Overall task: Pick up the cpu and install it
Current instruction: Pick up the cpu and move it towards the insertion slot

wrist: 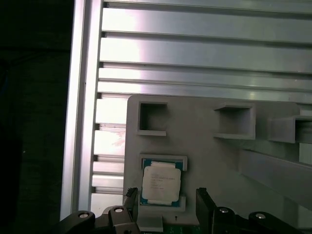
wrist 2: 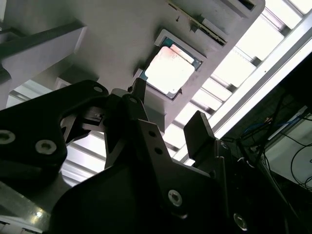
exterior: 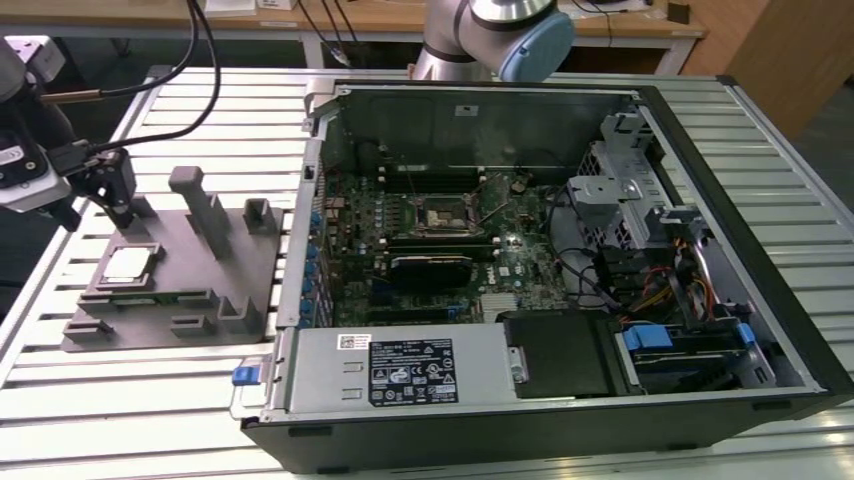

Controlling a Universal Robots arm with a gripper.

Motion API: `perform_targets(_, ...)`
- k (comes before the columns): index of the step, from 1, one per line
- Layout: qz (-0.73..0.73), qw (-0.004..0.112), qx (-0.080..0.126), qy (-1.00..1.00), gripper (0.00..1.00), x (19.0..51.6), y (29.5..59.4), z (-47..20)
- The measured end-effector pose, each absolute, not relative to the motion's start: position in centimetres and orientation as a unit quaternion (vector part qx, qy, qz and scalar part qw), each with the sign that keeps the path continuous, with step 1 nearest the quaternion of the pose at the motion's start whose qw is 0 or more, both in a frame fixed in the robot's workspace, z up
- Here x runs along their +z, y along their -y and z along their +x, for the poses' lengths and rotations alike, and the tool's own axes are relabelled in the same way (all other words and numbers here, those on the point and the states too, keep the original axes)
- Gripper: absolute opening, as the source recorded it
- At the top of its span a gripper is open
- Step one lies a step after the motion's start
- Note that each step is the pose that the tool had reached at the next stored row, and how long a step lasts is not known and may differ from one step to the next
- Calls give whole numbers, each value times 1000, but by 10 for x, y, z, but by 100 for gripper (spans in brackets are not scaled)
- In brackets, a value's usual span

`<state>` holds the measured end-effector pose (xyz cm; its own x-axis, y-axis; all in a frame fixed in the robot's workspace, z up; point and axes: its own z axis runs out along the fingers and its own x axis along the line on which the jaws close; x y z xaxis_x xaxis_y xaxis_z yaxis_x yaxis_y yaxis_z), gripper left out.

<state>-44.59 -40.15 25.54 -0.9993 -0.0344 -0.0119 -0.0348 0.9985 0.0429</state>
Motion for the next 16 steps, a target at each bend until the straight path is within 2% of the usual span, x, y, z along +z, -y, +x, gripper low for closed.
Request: perform_targets(16,-17,6,22,-1000,59,250,402,-446)
